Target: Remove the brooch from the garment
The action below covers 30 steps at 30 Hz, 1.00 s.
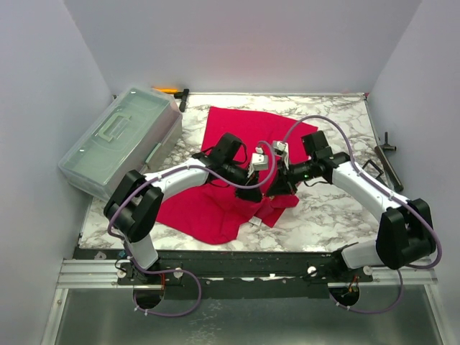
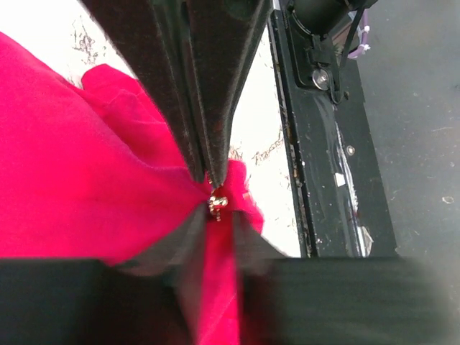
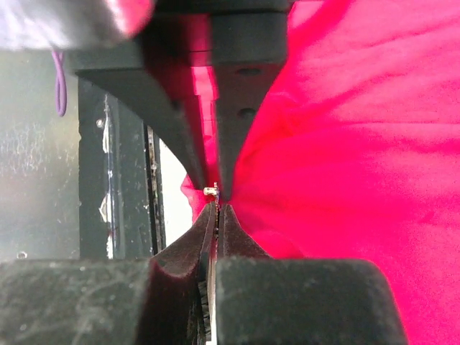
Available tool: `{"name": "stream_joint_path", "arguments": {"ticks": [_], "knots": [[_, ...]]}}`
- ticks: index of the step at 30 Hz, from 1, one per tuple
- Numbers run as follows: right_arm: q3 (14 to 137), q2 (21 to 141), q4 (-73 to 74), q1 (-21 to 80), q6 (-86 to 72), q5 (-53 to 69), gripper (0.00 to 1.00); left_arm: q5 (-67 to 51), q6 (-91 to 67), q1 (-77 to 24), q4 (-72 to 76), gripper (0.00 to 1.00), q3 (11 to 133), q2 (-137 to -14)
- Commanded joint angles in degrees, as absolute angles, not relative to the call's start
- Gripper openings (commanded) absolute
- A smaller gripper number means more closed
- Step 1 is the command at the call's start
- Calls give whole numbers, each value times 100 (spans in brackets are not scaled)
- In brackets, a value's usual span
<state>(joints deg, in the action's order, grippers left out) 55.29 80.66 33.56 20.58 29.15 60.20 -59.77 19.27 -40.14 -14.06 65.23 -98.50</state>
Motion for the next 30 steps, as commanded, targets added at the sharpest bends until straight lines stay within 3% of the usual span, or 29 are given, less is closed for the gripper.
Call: {"name": "stream_joint_path", "arguments": {"ticks": [1, 4, 9, 14, 15, 19, 25, 30], "knots": [[5210, 7716, 2628, 2084, 2248, 5785, 1, -5944, 1705, -3785, -1462, 41, 6748, -9886], [4759, 7324, 1468, 2082, 1421, 5587, 1, -5940, 1286, -3483, -1266, 53, 6692, -9899], [4264, 7277, -393, 2065, -76, 5396, 1, -6152, -392, -3009, 449, 56, 6042, -9841], [3818, 7390, -1815, 2043, -1268, 5209, 1, -6116, -1900, -2768, 2554, 54, 5307, -9742], [3576, 7459, -2622, 1998, -1780, 5177, 0, -6166, -2442, -2774, 3318, 48, 5078, -9784], [3266, 7536, -3503, 1964, -2281, 5201, 1, -6222, -2779, -2777, 4078, 46, 4835, -9813], [3004, 7550, -4397, 1944, -2617, 5435, 0, -6247, -3085, -2775, 4639, 52, 4671, -9796], [2814, 7495, -5054, 1914, -2842, 5706, 1, -6380, -2946, -2770, 4656, 44, 4612, -9648]]}}
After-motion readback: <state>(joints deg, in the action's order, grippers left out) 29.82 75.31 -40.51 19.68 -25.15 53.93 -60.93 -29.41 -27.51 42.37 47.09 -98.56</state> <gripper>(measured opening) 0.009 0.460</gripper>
